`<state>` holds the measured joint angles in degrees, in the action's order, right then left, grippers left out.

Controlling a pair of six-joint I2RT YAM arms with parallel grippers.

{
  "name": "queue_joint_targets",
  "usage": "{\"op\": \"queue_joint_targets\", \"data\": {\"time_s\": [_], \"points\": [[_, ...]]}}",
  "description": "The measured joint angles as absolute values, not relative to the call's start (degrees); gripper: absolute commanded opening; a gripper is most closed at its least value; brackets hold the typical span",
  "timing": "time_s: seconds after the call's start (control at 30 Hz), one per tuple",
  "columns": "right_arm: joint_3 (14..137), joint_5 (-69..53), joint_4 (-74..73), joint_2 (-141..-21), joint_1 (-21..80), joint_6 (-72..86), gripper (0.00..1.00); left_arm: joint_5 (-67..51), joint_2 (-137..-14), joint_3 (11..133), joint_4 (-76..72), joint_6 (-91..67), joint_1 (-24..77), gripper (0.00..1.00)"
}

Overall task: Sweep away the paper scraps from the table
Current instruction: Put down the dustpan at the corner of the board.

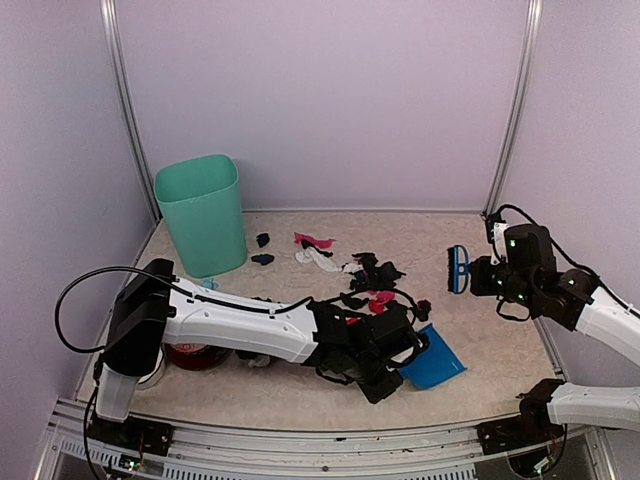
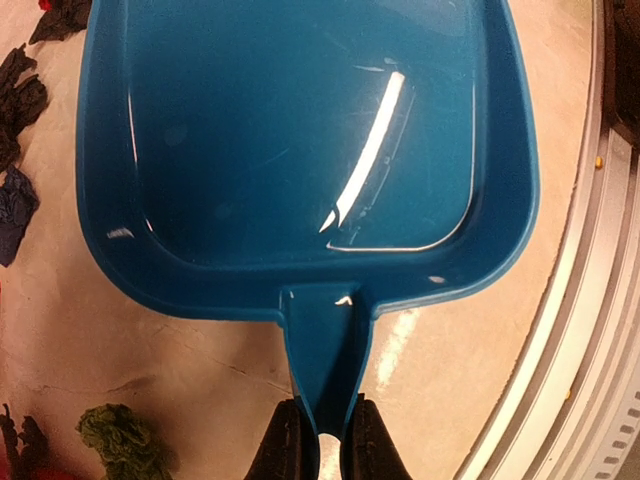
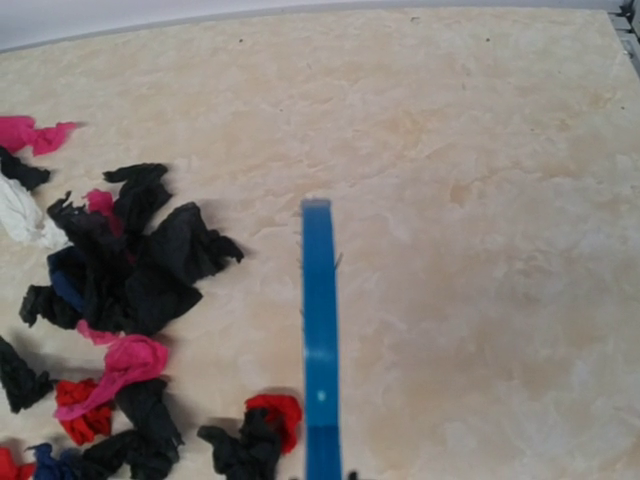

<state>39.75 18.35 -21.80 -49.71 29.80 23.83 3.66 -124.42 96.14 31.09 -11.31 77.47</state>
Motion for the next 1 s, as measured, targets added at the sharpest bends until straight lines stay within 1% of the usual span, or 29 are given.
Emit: {"op": "queue_joint_targets", "data": {"time_s": [0.23,0.57,0.73,0.77,0.9,1.0], "points": [[39.4,17.8,-21.1,-49.7,29.5,23.8,0.0,3.4,-126.8,98.6,32.4,-10.9,77.1,0.02],[38.6,17.2,-20.6,-49.5,29.1,23.8,0.0,3.4,-128.5,100.0,33.5,-10.3,77.1,0.16],[38.5,16.9,-20.2,-49.5,29.1,23.8,0.0,3.4,-129.2,100.3,33.5,-10.2,77.1,0.2],[38.5,16.9,-20.2,-49.5,29.1,23.8,0.0,3.4,-129.4,100.4,33.5,-10.2,77.1,0.22],[38.4,16.9,-20.0,-49.3,29.1,23.8,0.0,3.4,-129.8,100.4,33.5,-10.2,77.1,0.38],[38.4,16.7,-19.9,-49.1,29.1,23.8,0.0,3.6,-129.8,100.1,32.9,-10.1,77.1,0.56]]}}
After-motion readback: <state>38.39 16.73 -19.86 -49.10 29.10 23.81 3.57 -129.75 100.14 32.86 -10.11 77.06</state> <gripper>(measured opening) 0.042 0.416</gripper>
